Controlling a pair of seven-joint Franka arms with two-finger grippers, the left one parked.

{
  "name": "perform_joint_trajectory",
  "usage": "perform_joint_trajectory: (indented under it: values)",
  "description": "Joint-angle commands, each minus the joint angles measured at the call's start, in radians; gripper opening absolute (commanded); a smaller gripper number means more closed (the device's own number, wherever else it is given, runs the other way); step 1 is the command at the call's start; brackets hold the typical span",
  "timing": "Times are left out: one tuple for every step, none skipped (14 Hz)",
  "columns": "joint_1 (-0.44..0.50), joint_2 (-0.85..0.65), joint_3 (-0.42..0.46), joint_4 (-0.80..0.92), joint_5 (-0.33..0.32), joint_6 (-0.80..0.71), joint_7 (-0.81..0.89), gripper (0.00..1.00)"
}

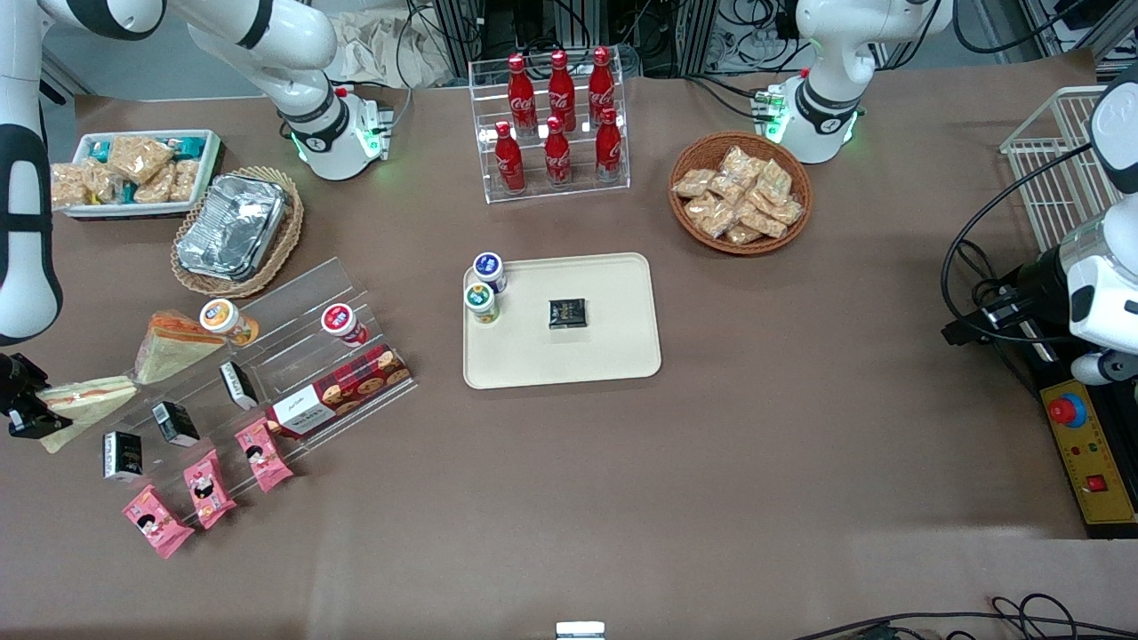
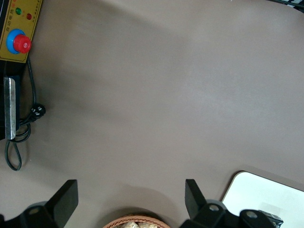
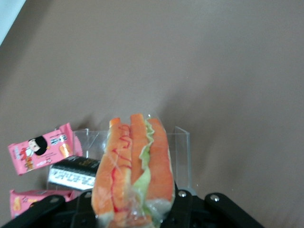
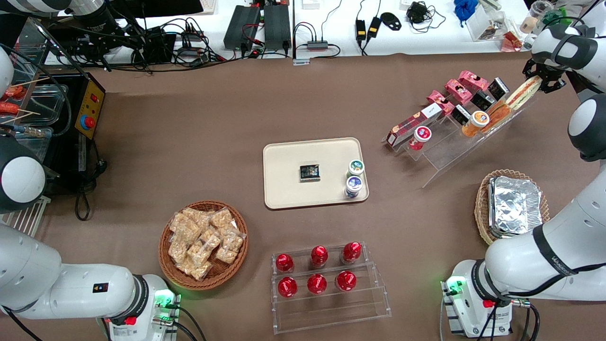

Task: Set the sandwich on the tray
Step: 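Close the right gripper on the wrapped triangular sandwich in the rack, then lift the sandwich and carry it with the right gripper to the beige tray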

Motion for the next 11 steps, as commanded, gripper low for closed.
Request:
perform_joint_trajectory:
  values:
    - [-0.005,-0.016,0.005,0.111,0.022,-0.150,-0.012,0.00]
    - [-0.004,-0.016,0.005,0.149,0.022,-0.203,-0.012,0.00]
    - [-0.004,-0.017,0.005,0.184,0.020,-0.259,-0.009,0.00]
    - [-0.004,-0.017,0.006,0.218,0.020,-0.314,0.005,0.00]
    - [0.000,-0.020,0.008,0.247,0.020,-0.363,0.031,0.00]
    - [0.015,-0.028,0.013,0.263,0.019,-0.397,0.060,0.00]
    - [0.042,-0.042,0.014,0.266,0.016,-0.426,0.094,0.00]
    - [0.067,-0.060,0.014,0.266,0.017,-0.451,0.146,0.00]
    - [0.102,-0.075,0.014,0.266,0.016,-0.474,0.219,0.00]
    - [0.146,-0.086,0.014,0.266,0.008,-0.501,0.294,0.00]
    - [0.185,-0.088,0.014,0.266,0.006,-0.523,0.354,0.00]
